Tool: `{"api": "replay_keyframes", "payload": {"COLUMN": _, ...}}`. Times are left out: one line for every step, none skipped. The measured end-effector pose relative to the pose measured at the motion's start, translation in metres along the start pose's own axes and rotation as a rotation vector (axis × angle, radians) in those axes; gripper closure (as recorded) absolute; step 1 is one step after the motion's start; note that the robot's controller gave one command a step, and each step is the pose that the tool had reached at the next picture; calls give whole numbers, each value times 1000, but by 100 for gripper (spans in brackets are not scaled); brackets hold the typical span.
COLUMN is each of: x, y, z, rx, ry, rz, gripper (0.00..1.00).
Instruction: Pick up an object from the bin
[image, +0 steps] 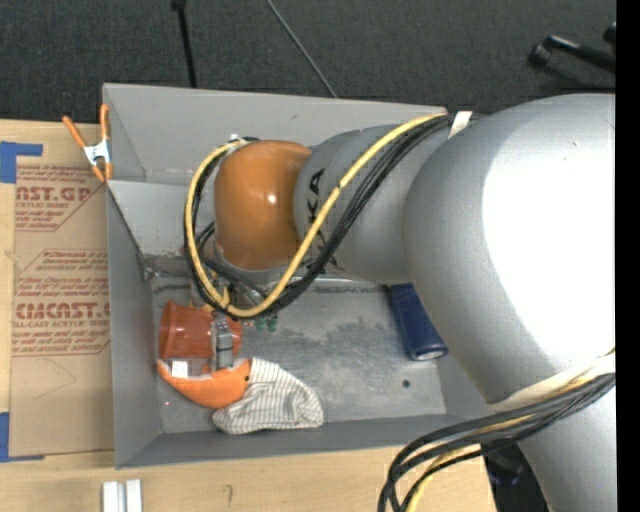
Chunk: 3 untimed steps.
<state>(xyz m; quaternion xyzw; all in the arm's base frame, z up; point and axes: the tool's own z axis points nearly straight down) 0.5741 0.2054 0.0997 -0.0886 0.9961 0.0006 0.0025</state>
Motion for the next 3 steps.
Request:
{"api": "replay_keyframes", "payload": {"x": 5, "y": 5, "z": 23, "rx": -2, "ry": 0, "rz": -108, "gripper": 100}}
{"api": "replay_keyframes", "payload": {"x": 5, "y": 5, "z": 23, "rx": -1, "ry": 0, "rz": -109, "gripper": 100}}
{"api": "replay_keyframes", "payload": {"x": 23, "y": -38, "z": -113, "rx": 0, "ry": 1, "rz": -112, "gripper": 100}}
